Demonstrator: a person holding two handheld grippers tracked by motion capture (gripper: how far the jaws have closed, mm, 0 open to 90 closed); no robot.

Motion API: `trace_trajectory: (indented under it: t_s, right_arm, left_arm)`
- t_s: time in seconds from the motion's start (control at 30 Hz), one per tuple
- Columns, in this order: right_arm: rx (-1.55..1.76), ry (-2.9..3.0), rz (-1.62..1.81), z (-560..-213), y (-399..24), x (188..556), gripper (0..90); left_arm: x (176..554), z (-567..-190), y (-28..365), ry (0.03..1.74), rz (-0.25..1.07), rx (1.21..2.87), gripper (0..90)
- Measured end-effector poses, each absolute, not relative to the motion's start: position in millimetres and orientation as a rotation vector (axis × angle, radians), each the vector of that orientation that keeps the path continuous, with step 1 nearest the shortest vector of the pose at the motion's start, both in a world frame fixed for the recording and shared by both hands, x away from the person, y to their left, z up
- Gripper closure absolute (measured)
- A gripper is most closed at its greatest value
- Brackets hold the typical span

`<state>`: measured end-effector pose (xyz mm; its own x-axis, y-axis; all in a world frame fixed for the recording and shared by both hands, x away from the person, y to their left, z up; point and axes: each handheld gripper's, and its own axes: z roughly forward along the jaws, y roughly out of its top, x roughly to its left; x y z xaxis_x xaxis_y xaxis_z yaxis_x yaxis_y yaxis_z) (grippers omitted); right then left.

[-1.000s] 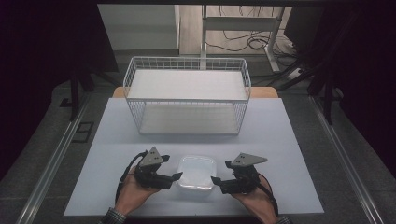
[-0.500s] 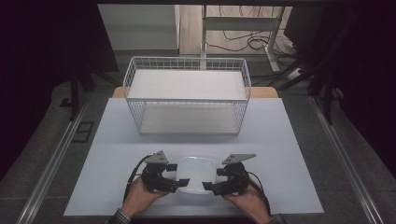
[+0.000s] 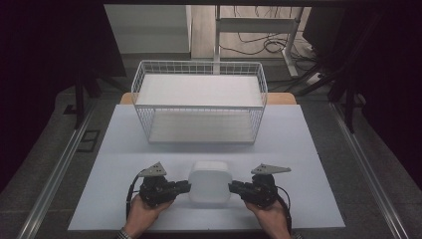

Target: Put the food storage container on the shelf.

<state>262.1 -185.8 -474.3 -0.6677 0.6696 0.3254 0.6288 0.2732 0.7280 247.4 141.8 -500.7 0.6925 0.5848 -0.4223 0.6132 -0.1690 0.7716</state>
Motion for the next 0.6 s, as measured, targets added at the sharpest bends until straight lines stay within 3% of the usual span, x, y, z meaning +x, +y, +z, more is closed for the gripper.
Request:
trace_trajectory:
  t_s: [0.3, 0.6]
  right_arm:
    - [1.200, 2.398, 1.386, -466.7, -180.3, 262.9, 78.1]
    - [1.136, 2.358, 1.428, -454.4, -169.4, 292.5, 78.2]
  left_arm:
    - [251.8, -492.5, 141.8, 0.947, 0.059, 1.842, 80.7]
    - [277.6, -478.6, 151.0, 0.963, 0.122, 1.828, 80.5]
